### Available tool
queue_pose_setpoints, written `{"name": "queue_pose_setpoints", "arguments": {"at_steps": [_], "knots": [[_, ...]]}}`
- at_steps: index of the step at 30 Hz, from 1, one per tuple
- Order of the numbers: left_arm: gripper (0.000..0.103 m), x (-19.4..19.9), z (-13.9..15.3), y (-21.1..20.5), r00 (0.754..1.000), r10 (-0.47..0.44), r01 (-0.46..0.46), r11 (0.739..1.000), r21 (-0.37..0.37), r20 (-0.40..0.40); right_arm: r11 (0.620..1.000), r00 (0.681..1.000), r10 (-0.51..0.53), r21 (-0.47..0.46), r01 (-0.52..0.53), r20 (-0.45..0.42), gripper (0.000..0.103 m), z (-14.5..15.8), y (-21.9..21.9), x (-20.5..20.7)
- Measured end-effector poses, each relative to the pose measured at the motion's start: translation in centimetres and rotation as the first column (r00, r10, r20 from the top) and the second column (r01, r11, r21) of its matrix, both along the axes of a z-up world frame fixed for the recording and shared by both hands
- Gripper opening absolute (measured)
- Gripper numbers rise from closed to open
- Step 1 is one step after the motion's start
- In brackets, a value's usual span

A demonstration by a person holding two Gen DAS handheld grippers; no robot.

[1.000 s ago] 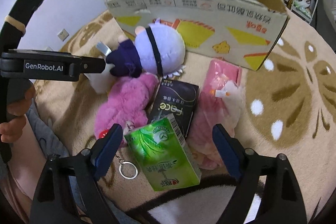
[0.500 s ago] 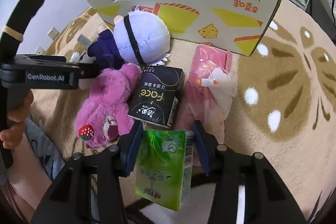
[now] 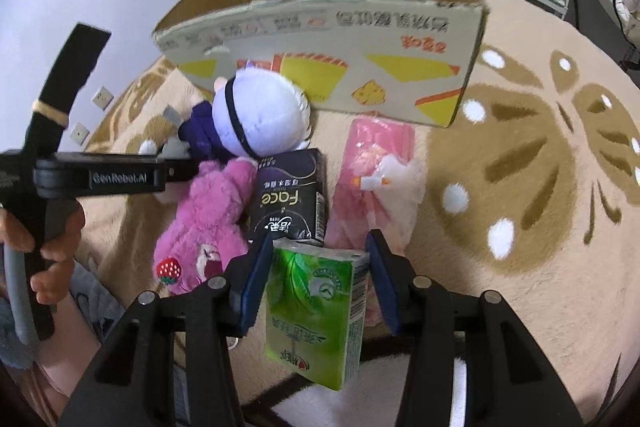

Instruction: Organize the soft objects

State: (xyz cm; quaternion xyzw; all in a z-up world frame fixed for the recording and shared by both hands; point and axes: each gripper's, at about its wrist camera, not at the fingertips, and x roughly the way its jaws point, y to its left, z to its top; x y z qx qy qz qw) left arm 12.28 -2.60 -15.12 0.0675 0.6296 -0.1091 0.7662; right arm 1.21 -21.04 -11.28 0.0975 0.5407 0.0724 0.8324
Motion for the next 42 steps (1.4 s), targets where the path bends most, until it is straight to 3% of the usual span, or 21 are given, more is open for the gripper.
{"name": "queue_pose_setpoints", "arguments": {"at_steps": [3,10,22,24,28,32,36,37,39,42], "knots": [[0.036,-0.3,0.0,-0.2,1.0,-0.007,0.007,1.0,0.016,0.011,1.0,1.0,-0.013,-0.001,0.013,0.022,0.051,0.5,-0.6,-0.2],[0.034,-0.4,0.6,1.1,1.0,0.029,-0.029,0.999,-0.016,0.011,0.999,0.998,-0.033,-0.001,0.033,0.053,0.051,1.6,-1.6,-0.7],[0.034,-2.3,4.1,1.4,0.99,0.057,-0.054,0.998,-0.027,0.126,0.995,0.984,-0.104,0.02,0.102,0.147,0.05,3.3,-3.6,-1.0],[0.034,-2.7,4.9,1.5,0.986,0.058,-0.055,0.998,-0.029,0.155,0.994,0.979,-0.113,0.033,0.108,0.173,0.034,3.8,-3.8,-1.2],[0.034,-3.3,6.4,1.8,0.979,0.056,-0.051,0.998,-0.03,0.194,0.994,0.97,-0.11,0.029,0.106,0.217,0.033,4.6,-3.6,-1.0],[0.034,-3.5,7.1,2.0,0.976,0.067,-0.058,0.997,-0.045,0.21,0.994,0.975,-0.102,0.051,0.094,0.198,0.031,4.1,-3.2,-0.6],[0.034,-3.0,8.0,2.1,0.959,0.068,-0.06,0.997,-0.039,0.277,0.994,0.971,-0.106,0.044,0.099,0.214,0.03,4.3,-3.0,-0.6],[0.034,-2.9,8.3,2.2,0.954,0.069,-0.058,0.997,-0.045,0.292,0.994,0.969,-0.108,0.039,0.102,0.222,0.025,4.5,-2.9,-0.6],[0.034,-3.1,9.4,2.4,0.943,0.071,-0.053,0.997,-0.064,0.325,0.993,0.962,-0.12,0.041,0.114,0.244,0.001,5.1,-3.1,-0.8],[0.034,-3.0,10.0,2.4,0.932,0.071,-0.051,0.996,-0.067,0.355,0.991,0.951,-0.132,0.039,0.126,0.28,0.0,6.3,-3.6,-0.8]]}}
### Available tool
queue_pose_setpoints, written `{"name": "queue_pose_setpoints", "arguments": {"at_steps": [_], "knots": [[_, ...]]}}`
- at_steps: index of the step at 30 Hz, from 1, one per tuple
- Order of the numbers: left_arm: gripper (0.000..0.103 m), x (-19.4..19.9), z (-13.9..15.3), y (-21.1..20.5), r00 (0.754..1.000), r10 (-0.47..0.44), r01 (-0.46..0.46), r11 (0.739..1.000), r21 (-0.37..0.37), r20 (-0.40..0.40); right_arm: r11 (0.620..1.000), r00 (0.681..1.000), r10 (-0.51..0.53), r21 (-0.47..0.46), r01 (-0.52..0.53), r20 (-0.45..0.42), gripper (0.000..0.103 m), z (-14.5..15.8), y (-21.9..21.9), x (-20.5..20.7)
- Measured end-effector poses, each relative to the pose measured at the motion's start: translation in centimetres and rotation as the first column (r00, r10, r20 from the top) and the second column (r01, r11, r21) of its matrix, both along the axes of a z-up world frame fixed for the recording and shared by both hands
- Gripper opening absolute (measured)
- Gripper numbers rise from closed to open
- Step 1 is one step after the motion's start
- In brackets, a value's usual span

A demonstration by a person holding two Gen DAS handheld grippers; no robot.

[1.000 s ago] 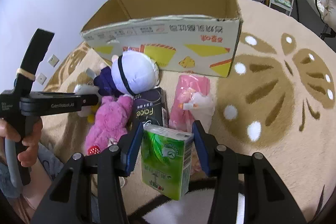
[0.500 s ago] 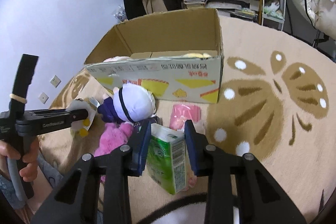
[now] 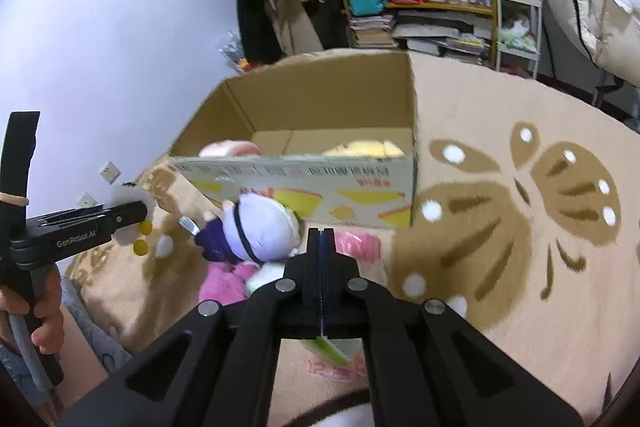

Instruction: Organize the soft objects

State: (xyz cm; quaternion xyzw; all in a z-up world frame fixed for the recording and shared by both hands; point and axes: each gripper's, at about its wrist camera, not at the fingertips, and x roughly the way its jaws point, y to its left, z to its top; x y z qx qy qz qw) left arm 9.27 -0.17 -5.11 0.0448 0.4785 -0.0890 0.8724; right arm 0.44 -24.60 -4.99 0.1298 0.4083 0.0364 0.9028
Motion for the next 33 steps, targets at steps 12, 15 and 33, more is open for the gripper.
{"name": "queue_pose_setpoints", "arguments": {"at_steps": [12,15,33], "knots": [[0.035,0.1,-0.5,-0.4,1.0,-0.017,0.017,1.0,0.025,-0.003,1.0,0.999,0.012,0.001,-0.012,-0.041,0.014,-0.8,-0.2,0.7],[0.035,0.1,-0.6,-0.4,1.0,-0.015,0.015,1.0,0.024,-0.003,1.0,0.997,0.009,0.005,-0.009,-0.076,0.051,-1.2,-0.5,0.8],[0.035,-0.2,0.8,0.1,0.999,-0.001,0.001,1.0,-0.003,0.05,1.0,0.931,0.017,0.013,-0.013,-0.364,0.069,-4.8,1.2,-1.9]]}}
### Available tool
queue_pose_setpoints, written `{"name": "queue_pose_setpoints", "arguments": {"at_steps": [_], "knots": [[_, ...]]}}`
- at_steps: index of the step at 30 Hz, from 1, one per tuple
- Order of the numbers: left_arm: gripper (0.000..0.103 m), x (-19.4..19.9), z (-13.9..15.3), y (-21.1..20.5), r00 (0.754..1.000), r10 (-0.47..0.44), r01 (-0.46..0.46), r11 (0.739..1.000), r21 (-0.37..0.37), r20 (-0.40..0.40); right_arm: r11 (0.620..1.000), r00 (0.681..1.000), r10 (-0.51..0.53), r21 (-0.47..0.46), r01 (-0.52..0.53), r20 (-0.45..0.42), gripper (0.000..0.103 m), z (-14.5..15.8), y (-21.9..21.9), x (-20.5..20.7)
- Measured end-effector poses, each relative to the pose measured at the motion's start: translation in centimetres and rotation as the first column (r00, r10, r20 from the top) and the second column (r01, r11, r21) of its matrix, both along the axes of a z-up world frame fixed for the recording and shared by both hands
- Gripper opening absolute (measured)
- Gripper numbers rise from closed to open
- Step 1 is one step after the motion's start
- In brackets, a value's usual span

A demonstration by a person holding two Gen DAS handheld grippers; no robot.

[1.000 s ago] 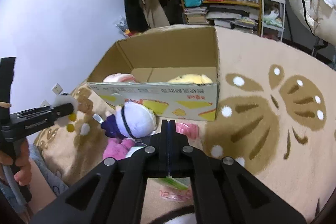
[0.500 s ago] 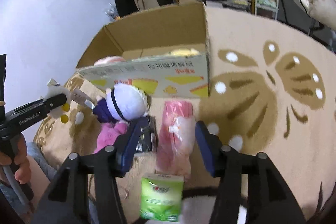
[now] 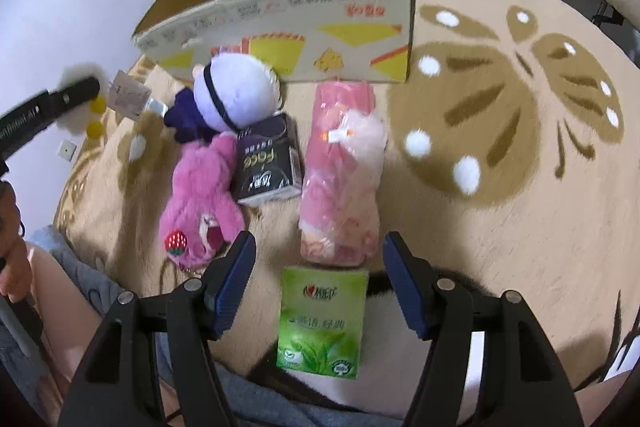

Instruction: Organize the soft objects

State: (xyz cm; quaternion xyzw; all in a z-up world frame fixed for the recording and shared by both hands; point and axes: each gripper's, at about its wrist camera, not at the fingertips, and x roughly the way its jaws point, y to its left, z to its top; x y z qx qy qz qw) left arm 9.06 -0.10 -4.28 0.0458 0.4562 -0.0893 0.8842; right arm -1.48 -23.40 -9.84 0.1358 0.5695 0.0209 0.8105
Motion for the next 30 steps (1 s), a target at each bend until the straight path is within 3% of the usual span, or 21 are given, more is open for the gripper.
{"name": "queue_pose_setpoints", "arguments": {"at_steps": [10,12,13,17,23,30], "knots": [[0.035,-0.4,0.6,0.4,1.0,0.008,-0.008,1.0,-0.003,0.023,1.0,0.992,0.015,0.015,-0.013,-0.124,0.069,-2.4,0.9,-0.3],[0.035,-0.4,0.7,0.4,1.0,0.008,-0.008,1.0,-0.001,0.025,1.0,0.986,0.024,0.02,-0.021,-0.165,0.064,-3.1,1.1,-0.3],[0.035,-0.4,0.7,0.4,1.0,0.008,-0.008,1.0,0.001,0.026,0.999,0.983,0.034,0.027,-0.03,-0.18,0.056,-3.4,1.2,-0.2],[0.035,-0.5,0.7,0.4,1.0,0.007,-0.007,1.0,0.001,0.029,0.998,0.973,0.048,0.057,-0.036,-0.226,0.055,-4.6,1.2,-0.1],[0.035,-0.5,1.0,0.4,0.999,0.005,-0.005,1.0,-0.001,0.044,0.999,0.987,0.033,0.029,-0.029,-0.159,0.055,-2.9,0.5,-0.4],[0.035,-0.4,1.7,-0.2,0.997,-0.008,0.007,1.0,0.004,0.075,1.0,1.0,0.015,-0.019,-0.016,-0.02,0.055,0.4,-0.2,-0.1]]}}
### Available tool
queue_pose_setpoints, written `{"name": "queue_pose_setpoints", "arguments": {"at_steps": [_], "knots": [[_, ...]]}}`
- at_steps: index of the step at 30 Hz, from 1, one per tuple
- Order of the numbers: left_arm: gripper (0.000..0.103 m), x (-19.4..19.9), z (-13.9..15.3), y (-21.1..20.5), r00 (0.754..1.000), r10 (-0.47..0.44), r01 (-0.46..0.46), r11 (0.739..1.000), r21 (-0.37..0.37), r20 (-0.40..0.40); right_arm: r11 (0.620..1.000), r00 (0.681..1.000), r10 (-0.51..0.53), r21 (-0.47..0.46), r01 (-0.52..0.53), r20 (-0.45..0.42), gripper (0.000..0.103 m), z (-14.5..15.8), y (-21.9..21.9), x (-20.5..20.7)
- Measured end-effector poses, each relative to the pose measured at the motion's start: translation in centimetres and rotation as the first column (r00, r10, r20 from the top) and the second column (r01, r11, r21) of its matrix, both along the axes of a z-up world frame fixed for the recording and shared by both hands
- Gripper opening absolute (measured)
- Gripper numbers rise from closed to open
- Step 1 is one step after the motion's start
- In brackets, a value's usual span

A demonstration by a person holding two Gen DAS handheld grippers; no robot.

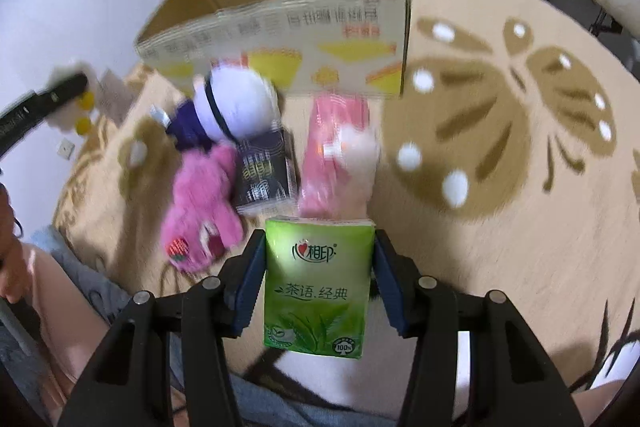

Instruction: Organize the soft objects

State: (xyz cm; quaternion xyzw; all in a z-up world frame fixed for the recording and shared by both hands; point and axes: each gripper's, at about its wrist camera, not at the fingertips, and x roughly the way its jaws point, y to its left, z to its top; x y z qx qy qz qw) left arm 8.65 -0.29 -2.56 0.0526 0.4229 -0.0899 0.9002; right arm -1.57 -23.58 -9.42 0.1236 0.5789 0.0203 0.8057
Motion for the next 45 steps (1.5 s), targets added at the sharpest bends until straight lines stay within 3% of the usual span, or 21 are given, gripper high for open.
{"name": "queue_pose_setpoints", "arguments": {"at_steps": [12,24,34,41,44,45], "knots": [[0.035,2.3,2.2,-1.4,0.998,-0.009,0.009,1.0,-0.007,0.06,0.999,0.971,0.023,-0.028,-0.017,0.238,0.055,6.1,-0.8,3.6],[0.035,5.9,3.5,-4.8,0.988,-0.076,0.067,0.995,0.071,0.133,0.999,0.932,0.035,-0.041,-0.021,0.36,0.055,10.2,-2.0,8.2],[0.035,8.1,1.8,-7.7,0.985,-0.129,0.117,0.988,0.104,0.114,0.999,0.907,0.04,-0.04,-0.026,0.419,0.055,10.4,-2.3,12.2],[0.037,9.1,0.2,-9.3,0.985,-0.16,0.152,0.983,0.1,0.072,1.0,0.917,0.024,-0.022,-0.016,0.397,0.057,8.5,-2.7,13.6],[0.041,9.4,-0.7,-9.8,0.984,-0.169,0.163,0.979,0.122,0.046,0.999,0.924,0.01,-0.032,0.002,0.381,0.057,7.7,-3.1,13.9],[0.048,9.4,-0.9,-9.8,0.985,-0.168,0.162,0.978,0.13,0.042,1.0,0.927,0.004,-0.026,0.006,0.374,0.057,7.4,-3.2,14.0]]}}
